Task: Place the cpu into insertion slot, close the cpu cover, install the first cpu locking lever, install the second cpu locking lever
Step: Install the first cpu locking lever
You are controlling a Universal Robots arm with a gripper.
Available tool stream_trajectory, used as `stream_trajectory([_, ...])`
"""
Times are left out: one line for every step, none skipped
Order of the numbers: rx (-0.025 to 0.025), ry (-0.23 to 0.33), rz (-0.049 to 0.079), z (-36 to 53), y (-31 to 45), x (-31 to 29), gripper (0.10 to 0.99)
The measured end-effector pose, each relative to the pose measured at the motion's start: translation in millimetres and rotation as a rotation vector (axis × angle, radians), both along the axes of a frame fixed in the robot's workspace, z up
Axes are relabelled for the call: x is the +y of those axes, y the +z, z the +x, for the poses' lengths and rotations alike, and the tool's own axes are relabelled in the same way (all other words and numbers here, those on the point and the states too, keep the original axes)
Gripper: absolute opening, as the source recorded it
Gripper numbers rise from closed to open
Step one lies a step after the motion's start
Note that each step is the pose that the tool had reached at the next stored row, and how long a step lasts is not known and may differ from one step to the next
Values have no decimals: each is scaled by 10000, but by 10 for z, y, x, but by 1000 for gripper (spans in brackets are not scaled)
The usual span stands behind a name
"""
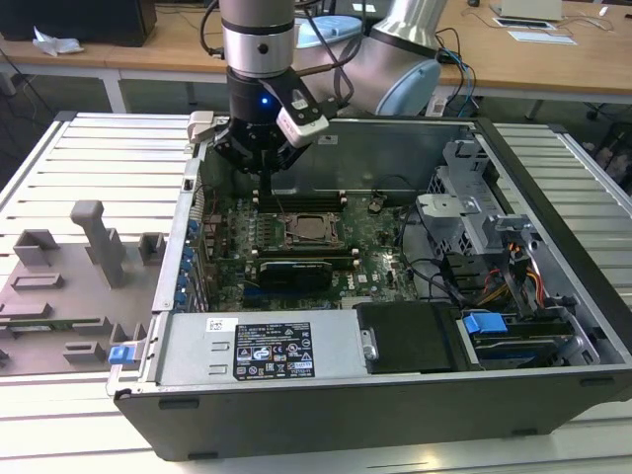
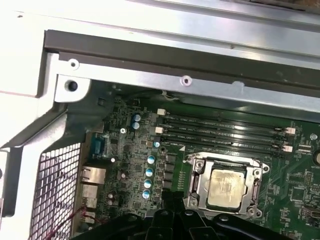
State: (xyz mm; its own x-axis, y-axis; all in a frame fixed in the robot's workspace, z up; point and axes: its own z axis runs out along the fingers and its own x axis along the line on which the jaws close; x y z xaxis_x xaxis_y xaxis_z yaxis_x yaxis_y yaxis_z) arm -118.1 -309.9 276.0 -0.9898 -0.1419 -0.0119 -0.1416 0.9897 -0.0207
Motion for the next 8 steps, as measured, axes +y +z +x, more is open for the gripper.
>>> stream_trajectory([-1, 0, 0, -8, -1, 14, 106])
stream_trajectory([-1, 0, 0, -22, -5, 51, 106])
stream_trajectory([0, 0, 0, -39, -12, 86, 106])
stream_trajectory([-1, -1, 1, -49, -27, 113, 106])
stream_trajectory([-1, -2, 1, -50, -48, 133, 106])
stream_trajectory([-1, -6, 1, -50, -63, 144, 106])
stream_trajectory([-3, -16, 2, -50, -74, 151, 106])
stream_trajectory([-1, -40, 1, -50, -83, 158, 106])
